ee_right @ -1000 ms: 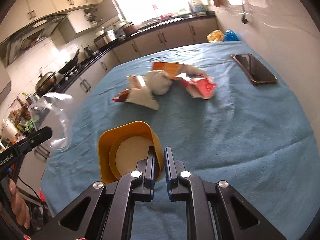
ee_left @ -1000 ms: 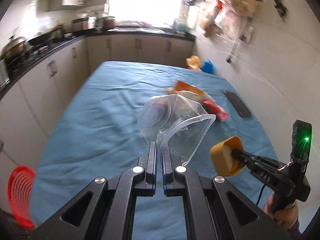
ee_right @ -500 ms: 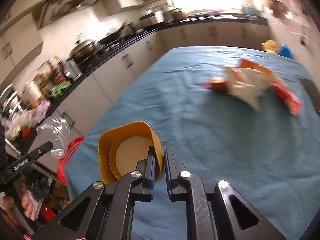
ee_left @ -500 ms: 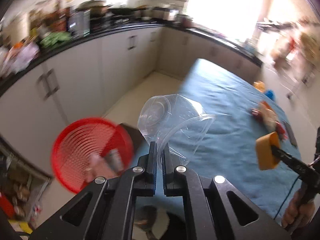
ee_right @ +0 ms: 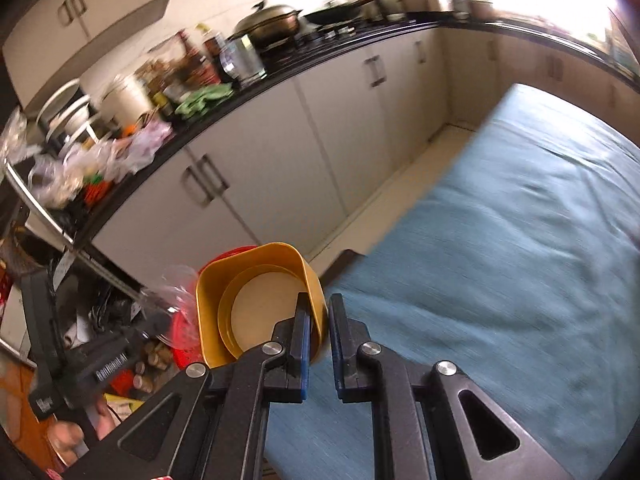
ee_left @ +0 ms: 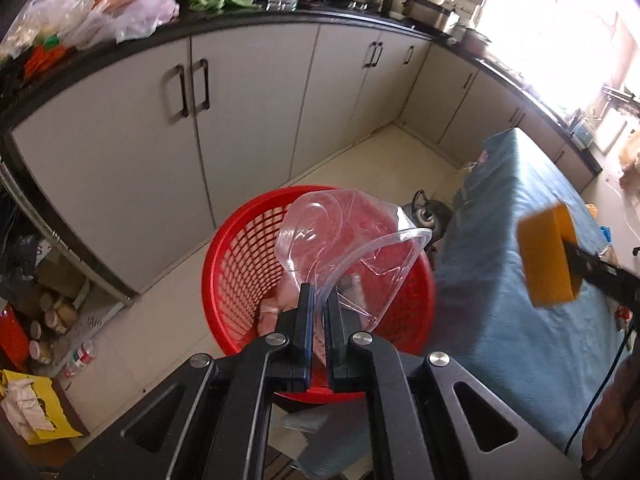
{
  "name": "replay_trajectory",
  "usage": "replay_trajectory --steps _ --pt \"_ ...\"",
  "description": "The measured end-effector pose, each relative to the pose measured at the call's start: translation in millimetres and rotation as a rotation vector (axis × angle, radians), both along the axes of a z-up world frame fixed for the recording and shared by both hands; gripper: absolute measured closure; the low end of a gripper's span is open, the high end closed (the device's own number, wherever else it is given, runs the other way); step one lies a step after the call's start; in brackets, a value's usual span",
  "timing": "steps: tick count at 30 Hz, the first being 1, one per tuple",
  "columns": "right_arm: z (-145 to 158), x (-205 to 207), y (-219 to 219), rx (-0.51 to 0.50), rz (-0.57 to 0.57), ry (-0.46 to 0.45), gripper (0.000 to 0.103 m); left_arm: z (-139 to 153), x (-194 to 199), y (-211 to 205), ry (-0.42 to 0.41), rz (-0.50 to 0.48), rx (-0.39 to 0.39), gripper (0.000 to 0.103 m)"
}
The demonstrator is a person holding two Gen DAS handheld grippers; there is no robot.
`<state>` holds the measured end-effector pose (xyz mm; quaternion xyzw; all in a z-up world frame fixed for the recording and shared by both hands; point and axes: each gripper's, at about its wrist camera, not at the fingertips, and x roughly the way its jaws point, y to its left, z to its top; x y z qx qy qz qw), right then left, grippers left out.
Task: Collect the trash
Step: 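Carry both items over the red basket and open both tools to drop them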
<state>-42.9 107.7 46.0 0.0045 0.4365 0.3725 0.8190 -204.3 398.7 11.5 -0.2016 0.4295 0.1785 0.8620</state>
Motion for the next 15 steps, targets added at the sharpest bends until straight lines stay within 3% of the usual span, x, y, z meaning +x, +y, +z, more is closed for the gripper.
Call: replay_trajectory --steps 4,9,13,15 --pt "-14.4 7.7 51.8 -0.042 0.060 0.021 0.093 -12.8 2.9 12.5 0.024 0.009 -0.027 0.099" --pt "-29.2 13.6 86.1 -0.071 0.094 0.044 0.090 -14.5 1.2 17.4 0.022 0.015 -0.036 0.098" --pt "-38.4 18.2 96.0 -0.053 0.100 0.083 0.087 -11.0 -2.0 18.2 0.005 0.016 -0.043 0.072" --pt "-40.2 19.1 98.0 -0.054 0.100 0.085 0.079 -7.5 -3.2 16.4 0.001 0.018 -0.027 0.070"
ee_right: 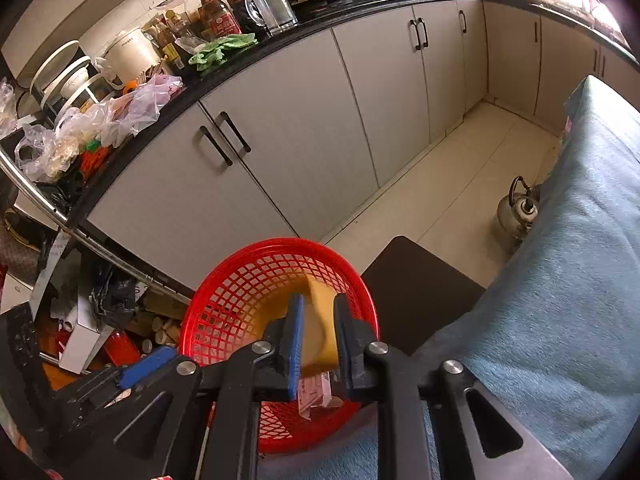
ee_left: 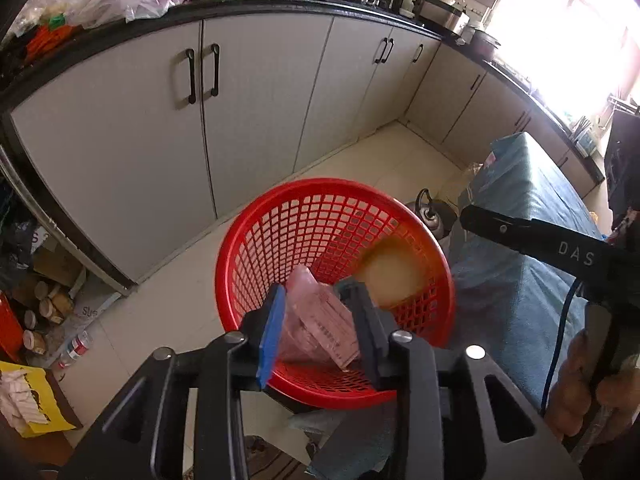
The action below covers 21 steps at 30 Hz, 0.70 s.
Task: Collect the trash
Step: 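Carry both items over the red basket and open both tools to drop them, then return both tools to the table toward the snack wrappers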
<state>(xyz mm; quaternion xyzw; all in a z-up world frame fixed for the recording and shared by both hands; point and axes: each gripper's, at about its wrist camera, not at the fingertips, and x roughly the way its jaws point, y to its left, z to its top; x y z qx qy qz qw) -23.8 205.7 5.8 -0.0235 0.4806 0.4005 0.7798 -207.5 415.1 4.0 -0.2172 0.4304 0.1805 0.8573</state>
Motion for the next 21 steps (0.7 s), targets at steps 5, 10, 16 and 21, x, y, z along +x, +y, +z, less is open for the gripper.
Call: replay_trajectory --steps 5,10,16,21 --pt "8.6 -1.4 -11.5 0.024 -0.016 -0.015 0.073 9.5 -0.1 -5.8 -0.008 -0.001 0.026 0.067" --pt "20.6 -4.3 -37.3 0.056 -0.056 -0.034 0.064 20.2 2.0 -20.9 -0.017 -0.012 0.072 0.061" --pt "31.0 -10.5 -81.4 0.063 -0.112 -0.073 0.061 34.7 5.5 -50.5 -0.020 -0.037 0.162 0.054" --pt "38.2 -18.1 -120.6 0.059 -0.162 -0.115 0.056 47.3 6.8 -77.9 -0.032 -0.055 0.238 0.045"
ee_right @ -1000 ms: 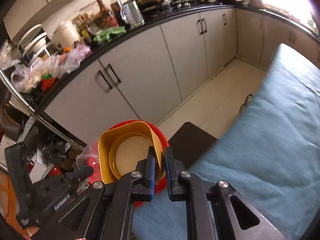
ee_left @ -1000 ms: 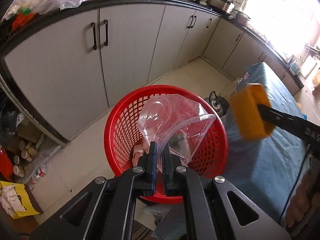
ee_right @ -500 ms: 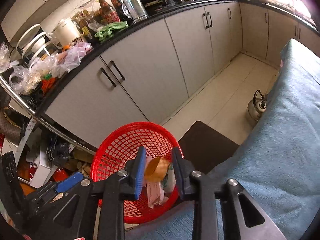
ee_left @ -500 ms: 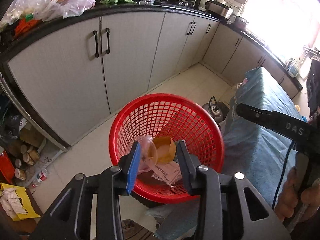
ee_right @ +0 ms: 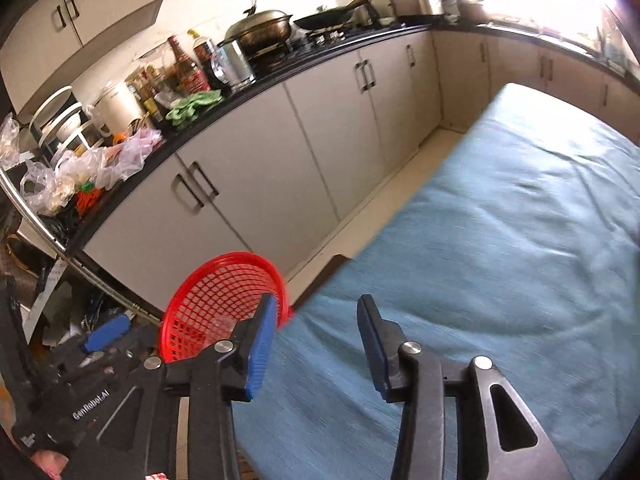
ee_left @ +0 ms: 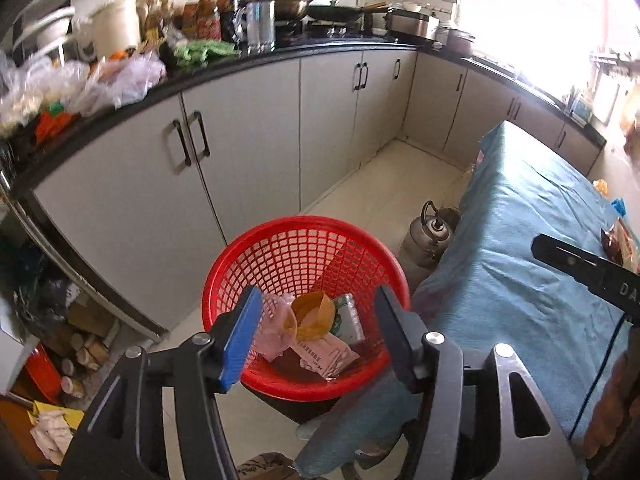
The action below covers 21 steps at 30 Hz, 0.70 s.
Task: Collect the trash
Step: 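Return both tools to the table toward the snack wrappers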
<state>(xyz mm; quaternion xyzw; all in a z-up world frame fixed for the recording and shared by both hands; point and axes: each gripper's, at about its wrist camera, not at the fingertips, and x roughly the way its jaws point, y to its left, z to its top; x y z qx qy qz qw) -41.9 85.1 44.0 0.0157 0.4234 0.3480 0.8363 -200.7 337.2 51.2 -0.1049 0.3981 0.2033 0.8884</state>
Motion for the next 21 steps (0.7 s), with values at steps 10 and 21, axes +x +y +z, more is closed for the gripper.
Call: replay_trajectory --steps 10,21 --pt "11.4 -10.8 -78.2 0.015 -0.104 -0.043 0.050 18.6 5.4 -57.2 -0.011 -0.075 0.088 0.041" --pt "9.0 -14.3 -164.0 0.030 -0.234 -0.051 0.043 29.1 13.0 -107.5 -0.012 -0.155 0.153 0.038"
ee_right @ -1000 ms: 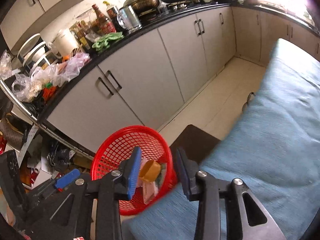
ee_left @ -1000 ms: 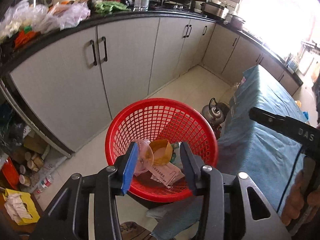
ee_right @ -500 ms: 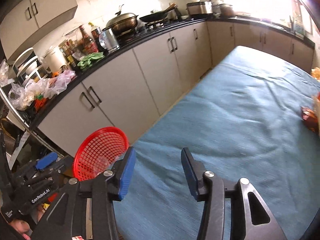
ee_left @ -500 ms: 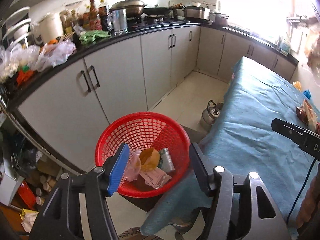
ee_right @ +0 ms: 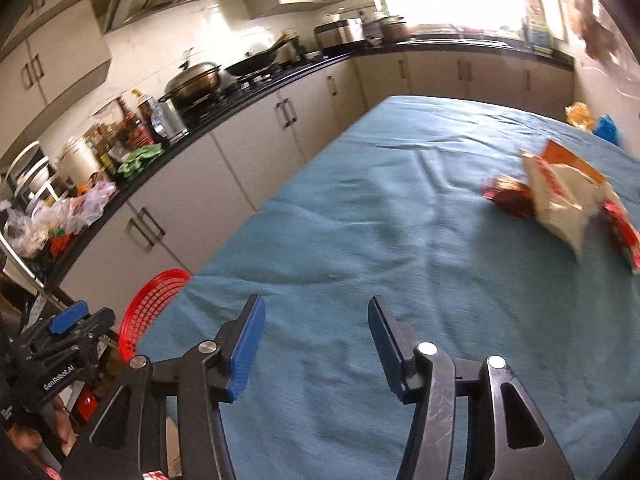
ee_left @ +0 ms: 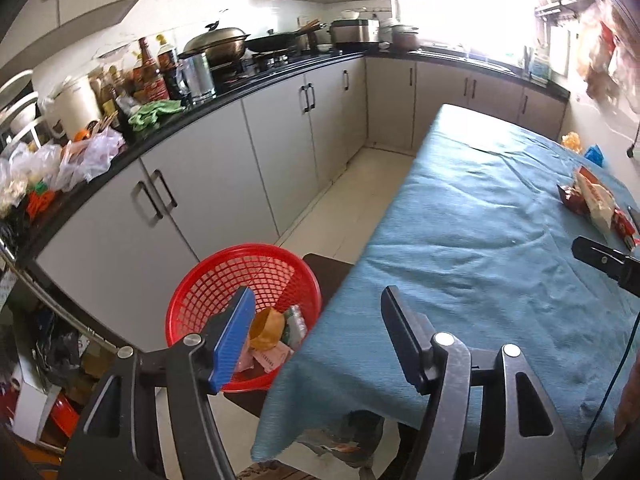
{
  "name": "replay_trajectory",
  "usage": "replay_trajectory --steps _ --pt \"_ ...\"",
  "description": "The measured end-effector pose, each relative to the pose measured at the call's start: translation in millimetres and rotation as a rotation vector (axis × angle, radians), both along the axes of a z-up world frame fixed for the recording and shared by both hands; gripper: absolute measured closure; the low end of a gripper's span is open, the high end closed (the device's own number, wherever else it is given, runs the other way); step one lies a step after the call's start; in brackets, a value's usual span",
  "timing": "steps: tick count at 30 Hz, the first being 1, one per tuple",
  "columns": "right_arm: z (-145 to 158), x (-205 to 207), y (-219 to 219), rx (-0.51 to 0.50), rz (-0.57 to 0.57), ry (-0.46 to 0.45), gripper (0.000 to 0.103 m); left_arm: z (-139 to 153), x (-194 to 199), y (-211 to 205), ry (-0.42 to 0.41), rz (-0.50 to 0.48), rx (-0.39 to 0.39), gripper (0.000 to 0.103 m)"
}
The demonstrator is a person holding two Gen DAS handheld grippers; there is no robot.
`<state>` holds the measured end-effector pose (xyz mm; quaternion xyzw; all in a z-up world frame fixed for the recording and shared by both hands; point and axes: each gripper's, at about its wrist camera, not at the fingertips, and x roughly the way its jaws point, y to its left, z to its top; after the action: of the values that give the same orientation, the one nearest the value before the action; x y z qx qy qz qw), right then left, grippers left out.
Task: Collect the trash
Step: 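Return both tools to the table toward the snack wrappers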
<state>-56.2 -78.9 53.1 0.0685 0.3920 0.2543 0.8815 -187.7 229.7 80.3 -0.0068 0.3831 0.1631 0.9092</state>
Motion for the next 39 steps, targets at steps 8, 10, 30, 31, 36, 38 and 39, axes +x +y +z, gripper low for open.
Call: replay_trajectory --steps 8,10,30,31,36,38,39 --pt "-10.1 3.1 -81.4 0.028 -0.130 0.024 0.041 2.7 14.2 -37.9 0.016 -0.057 0.035 0.038" --pt "-11.4 3.4 -101.9 0.029 -0.162 0.022 0.040 6.2 20.2 -47.9 0.013 -0.077 0.035 0.037" --pt "-22.7 39.9 -288.9 0.029 -0.498 0.069 0.029 20.2 137.7 -225.2 0.044 -0.549 -0.242 0.027" --pt "-22.8 44.2 -288.9 0.032 -0.498 0.070 0.029 16.7 146.0 -232.7 0.052 -0.560 -0.271 0.027" --pt "-21.9 76.0 -278.8 0.012 -0.460 0.052 0.029 -6.1 194.1 -273.1 0.122 -0.568 -0.340 0.027" --pt "-25.7 84.5 -269.2 -0.017 -0.435 0.043 0.029 -13.9 208.0 -282.6 0.143 -0.563 -0.343 0.027" --pt "-27.1 86.9 -264.8 -0.031 -0.426 0.039 0.029 -18.2 215.3 -288.0 0.154 -0.558 -0.347 0.027"
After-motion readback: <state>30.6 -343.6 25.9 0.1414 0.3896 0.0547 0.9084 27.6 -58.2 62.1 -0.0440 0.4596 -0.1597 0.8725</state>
